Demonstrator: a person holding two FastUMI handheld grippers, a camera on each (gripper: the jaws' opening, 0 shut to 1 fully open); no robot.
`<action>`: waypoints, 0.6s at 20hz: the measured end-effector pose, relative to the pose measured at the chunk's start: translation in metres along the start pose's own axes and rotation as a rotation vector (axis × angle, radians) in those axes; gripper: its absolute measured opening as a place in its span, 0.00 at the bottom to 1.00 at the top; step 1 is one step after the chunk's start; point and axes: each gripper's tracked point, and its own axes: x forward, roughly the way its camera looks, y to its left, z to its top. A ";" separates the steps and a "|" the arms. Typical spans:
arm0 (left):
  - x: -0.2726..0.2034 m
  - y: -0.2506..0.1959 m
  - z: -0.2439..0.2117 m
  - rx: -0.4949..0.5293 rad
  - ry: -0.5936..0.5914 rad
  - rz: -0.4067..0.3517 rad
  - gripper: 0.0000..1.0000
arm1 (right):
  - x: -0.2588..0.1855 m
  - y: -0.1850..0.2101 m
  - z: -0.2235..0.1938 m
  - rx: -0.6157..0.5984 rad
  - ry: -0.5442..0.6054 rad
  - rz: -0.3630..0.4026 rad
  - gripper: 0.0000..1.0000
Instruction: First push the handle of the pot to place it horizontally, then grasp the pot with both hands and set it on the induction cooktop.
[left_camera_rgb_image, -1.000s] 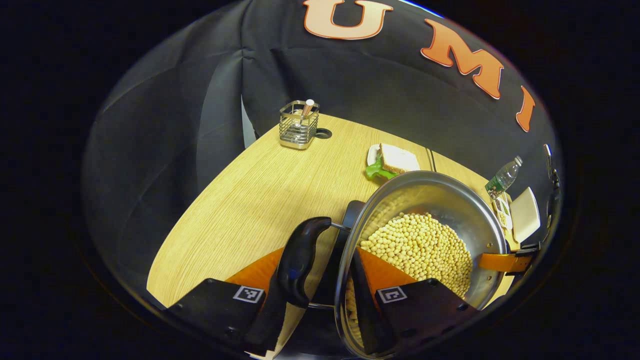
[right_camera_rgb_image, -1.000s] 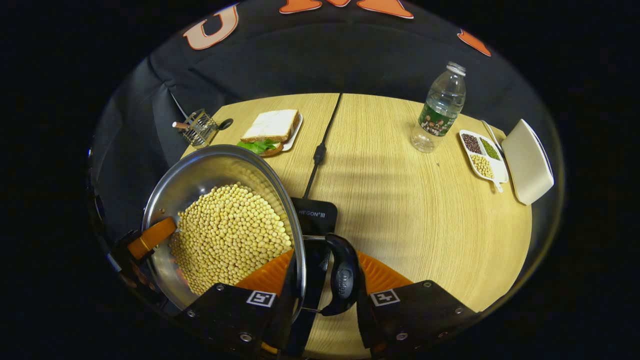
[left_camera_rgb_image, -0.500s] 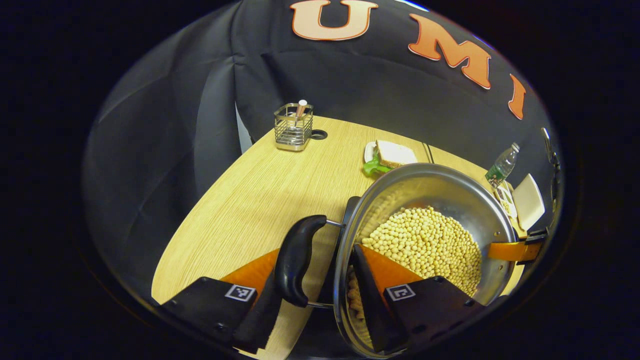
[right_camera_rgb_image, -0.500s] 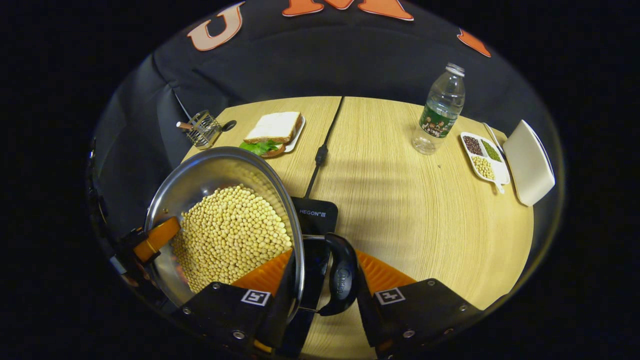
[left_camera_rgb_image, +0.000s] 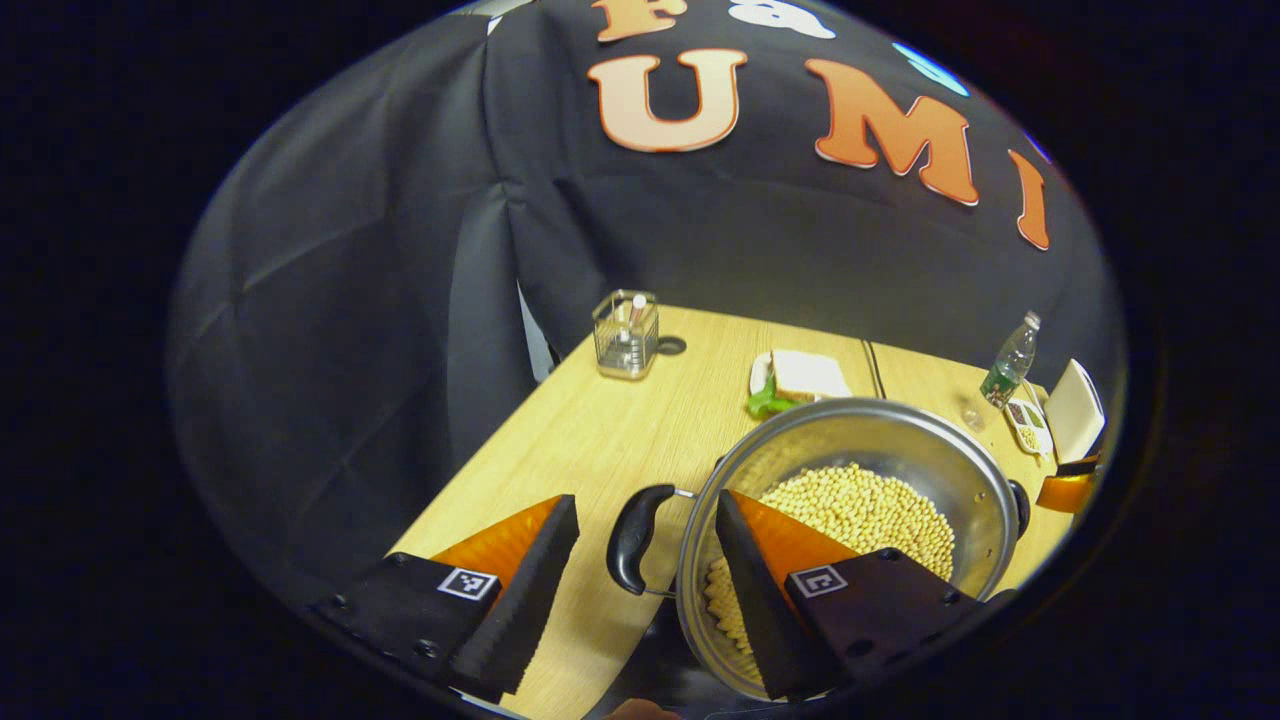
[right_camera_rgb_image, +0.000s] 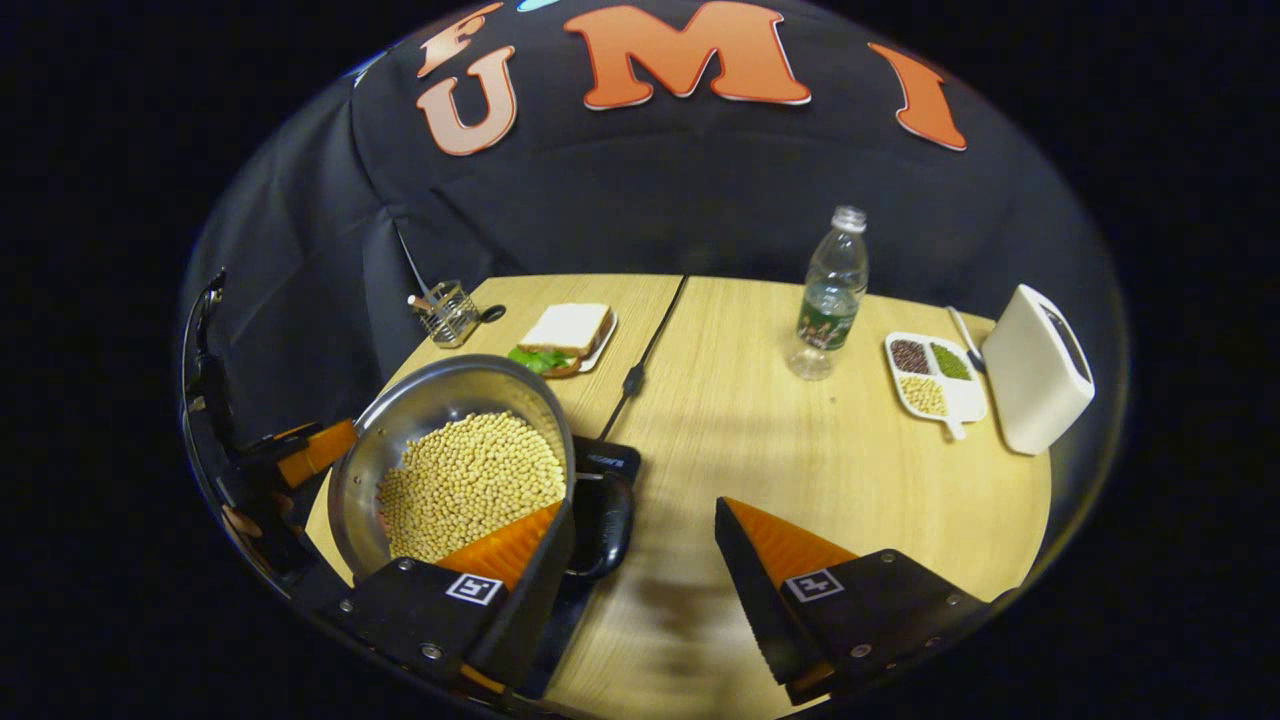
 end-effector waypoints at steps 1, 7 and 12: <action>-0.012 -0.004 0.014 0.013 -0.046 -0.004 0.91 | -0.009 -0.012 0.009 0.005 -0.035 -0.008 0.88; -0.081 -0.060 0.108 0.021 -0.281 -0.014 0.90 | -0.094 -0.107 0.063 -0.003 -0.270 -0.101 0.87; -0.157 -0.122 0.200 -0.044 -0.480 -0.133 0.92 | -0.200 -0.190 0.124 -0.105 -0.488 -0.193 0.89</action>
